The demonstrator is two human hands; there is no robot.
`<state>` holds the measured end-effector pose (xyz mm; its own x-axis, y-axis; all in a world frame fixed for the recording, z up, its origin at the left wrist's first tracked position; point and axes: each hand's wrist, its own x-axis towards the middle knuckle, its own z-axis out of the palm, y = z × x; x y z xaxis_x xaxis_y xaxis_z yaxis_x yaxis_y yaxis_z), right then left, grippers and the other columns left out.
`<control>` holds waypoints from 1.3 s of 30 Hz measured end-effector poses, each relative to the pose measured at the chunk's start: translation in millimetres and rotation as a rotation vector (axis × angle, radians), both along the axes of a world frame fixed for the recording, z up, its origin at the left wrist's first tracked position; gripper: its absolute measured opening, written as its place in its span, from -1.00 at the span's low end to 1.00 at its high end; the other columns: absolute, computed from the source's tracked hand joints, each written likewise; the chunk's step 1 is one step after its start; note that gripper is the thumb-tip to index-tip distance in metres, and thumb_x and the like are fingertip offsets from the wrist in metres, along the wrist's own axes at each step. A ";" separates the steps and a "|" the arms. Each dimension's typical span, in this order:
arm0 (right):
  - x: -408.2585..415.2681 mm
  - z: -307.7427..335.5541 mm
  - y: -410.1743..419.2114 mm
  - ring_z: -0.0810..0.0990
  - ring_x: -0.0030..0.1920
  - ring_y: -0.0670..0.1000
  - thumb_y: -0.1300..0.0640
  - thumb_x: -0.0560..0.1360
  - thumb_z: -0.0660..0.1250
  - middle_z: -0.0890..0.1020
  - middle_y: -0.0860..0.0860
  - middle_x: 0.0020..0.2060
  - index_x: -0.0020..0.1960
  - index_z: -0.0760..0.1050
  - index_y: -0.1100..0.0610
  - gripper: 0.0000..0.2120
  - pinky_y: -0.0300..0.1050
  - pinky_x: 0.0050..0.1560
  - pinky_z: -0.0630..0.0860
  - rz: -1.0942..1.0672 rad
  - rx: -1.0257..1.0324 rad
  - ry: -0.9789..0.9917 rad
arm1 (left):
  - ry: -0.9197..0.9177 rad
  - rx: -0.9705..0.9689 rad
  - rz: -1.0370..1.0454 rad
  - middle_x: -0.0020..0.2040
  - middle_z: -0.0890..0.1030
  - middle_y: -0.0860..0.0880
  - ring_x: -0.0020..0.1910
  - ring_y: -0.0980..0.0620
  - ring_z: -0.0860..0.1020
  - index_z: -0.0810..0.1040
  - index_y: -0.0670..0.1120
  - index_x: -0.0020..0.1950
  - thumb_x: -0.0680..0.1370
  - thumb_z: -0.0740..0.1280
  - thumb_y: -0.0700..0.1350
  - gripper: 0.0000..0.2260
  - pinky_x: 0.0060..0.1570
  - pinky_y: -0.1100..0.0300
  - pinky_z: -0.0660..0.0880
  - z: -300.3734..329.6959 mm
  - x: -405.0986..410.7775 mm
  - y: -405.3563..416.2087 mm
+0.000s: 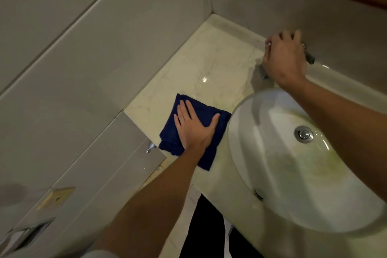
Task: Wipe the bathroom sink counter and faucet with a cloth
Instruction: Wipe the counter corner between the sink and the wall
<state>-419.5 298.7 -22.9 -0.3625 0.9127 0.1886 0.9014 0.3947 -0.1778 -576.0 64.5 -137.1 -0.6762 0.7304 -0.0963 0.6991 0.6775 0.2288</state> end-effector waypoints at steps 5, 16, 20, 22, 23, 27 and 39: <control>-1.4 -3.7 3.9 0.43 0.18 0.30 0.14 0.62 0.23 0.55 0.25 0.13 0.20 0.56 0.23 -0.75 0.17 0.12 0.44 -0.004 -0.005 0.029 | 0.002 0.008 -0.068 0.68 -0.01 -0.12 0.65 -0.07 -0.03 -0.08 -0.14 0.68 0.49 0.00 0.55 0.01 0.62 -0.07 -0.11 0.0 -26.7 72.9; -4.0 -6.9 2.7 0.43 0.12 0.23 0.12 0.64 0.19 0.55 0.16 0.08 0.16 0.56 0.19 -0.77 0.17 0.10 0.45 -0.066 -0.034 0.065 | -0.018 0.000 -0.186 0.67 0.02 -0.17 0.65 -0.13 -0.01 -0.05 -0.20 0.67 0.49 -0.03 0.54 0.02 0.61 -0.11 -0.08 0.4 -3.2 219.5; -4.5 -8.1 3.1 0.44 0.13 0.20 0.13 0.65 0.17 0.56 0.13 0.11 0.18 0.56 0.17 -0.76 0.14 0.13 0.48 -0.068 -0.061 0.058 | -0.047 -0.006 -0.195 0.67 -0.02 -0.19 0.65 -0.14 -0.05 -0.09 -0.22 0.66 0.50 -0.03 0.53 0.02 0.61 -0.11 -0.14 2.5 4.7 270.2; -3.5 -8.2 3.2 0.44 0.12 0.19 0.15 0.63 0.20 0.55 0.13 0.11 0.16 0.56 0.17 -0.79 0.13 0.12 0.48 -0.062 -0.053 0.050 | -0.054 -0.011 -0.199 0.67 -0.04 -0.20 0.65 -0.14 -0.06 -0.11 -0.23 0.66 0.50 -0.04 0.52 0.02 0.61 -0.11 -0.15 1.9 6.9 293.9; -3.5 -8.1 3.4 0.44 0.12 0.20 0.15 0.63 0.21 0.55 0.14 0.12 0.16 0.55 0.17 -0.80 0.13 0.12 0.48 -0.063 -0.050 0.043 | -0.052 -0.014 -0.202 0.67 -0.04 -0.20 0.65 -0.14 -0.06 -0.11 -0.23 0.66 0.50 -0.04 0.52 0.02 0.60 -0.11 -0.14 1.8 8.1 304.4; -4.4 -7.0 3.1 0.45 0.12 0.20 0.15 0.63 0.21 0.55 0.13 0.12 0.17 0.55 0.16 -0.80 0.12 0.11 0.48 -0.063 -0.048 0.021 | -0.007 -0.014 -0.240 0.66 0.00 -0.23 0.65 -0.18 -0.03 -0.07 -0.25 0.66 0.52 -0.03 0.47 -0.02 0.60 -0.12 -0.12 0.3 12.8 327.1; -4.9 -8.6 4.2 0.45 0.15 0.19 0.14 0.64 0.20 0.57 0.11 0.08 0.17 0.57 0.15 -0.78 0.14 0.10 0.48 -0.070 -0.029 0.062 | 0.056 -0.007 -0.304 0.67 0.01 -0.21 0.65 -0.15 -0.02 -0.04 -0.21 0.66 0.65 -0.06 0.26 -0.26 0.61 -0.09 -0.12 -7.8 1.8 300.1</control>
